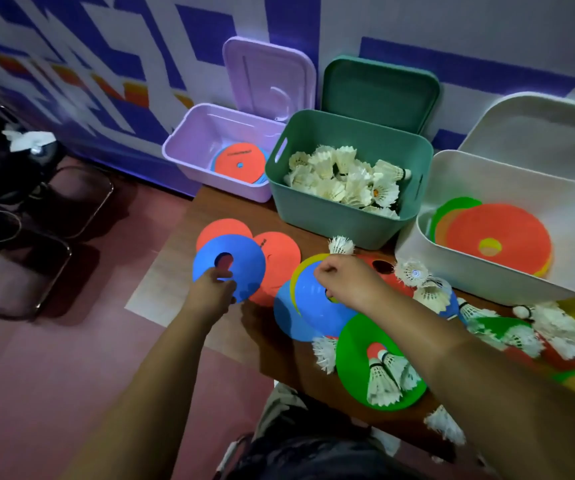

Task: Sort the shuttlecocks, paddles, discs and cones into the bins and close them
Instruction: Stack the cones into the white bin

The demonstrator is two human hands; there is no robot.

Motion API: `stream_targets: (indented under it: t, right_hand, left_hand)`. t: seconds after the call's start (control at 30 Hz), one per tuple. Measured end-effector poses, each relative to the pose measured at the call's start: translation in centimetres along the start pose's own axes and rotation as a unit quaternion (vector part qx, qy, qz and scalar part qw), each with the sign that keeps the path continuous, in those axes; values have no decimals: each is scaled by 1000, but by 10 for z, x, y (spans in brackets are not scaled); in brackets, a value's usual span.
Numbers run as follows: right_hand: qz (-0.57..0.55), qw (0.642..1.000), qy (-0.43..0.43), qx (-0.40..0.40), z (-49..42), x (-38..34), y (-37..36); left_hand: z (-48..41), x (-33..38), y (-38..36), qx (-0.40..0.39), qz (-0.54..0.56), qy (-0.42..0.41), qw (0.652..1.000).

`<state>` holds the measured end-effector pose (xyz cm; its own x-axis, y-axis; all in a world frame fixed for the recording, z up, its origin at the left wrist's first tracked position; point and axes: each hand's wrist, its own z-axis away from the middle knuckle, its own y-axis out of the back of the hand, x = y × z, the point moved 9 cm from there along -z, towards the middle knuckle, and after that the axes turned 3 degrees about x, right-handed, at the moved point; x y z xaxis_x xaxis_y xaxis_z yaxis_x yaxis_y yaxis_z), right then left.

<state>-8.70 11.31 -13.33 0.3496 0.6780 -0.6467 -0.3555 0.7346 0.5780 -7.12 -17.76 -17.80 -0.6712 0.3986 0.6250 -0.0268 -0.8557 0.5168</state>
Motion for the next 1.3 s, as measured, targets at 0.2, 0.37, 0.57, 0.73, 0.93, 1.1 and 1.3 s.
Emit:
stream_targets:
  t: [0.2, 0.37, 0.57, 0.73, 0.93, 1.1, 1.3]
  right_hand:
    - [53, 999, -7, -7, -18, -8, -27]
    - [84, 995, -56, 2, -26, 11, -35]
    - [71, 994, -77, 22, -25, 27, -26]
    - [29, 985, -118, 123, -20, 43, 12]
    - [90, 975, -178, 95, -17, 85, 34]
    - [90, 975, -161, 121, -13, 93, 47]
    - [106, 980, -118, 120, -6, 101, 52]
  left_hand:
    - [-36, 3, 6, 10, -139, -54, 989]
    - [-68, -2, -4, -17, -246, -65, 967]
    - [-83, 1, -10, -24, -275, -79, 958]
    - [-71, 20, -7, -6, -225, -95, 970]
    - [-45, 45, -18, 0, -211, -136, 968]
    - [-21, 53, -30, 5, -199, -162, 966]
    - [2, 56, -37, 4, -166, -166, 972]
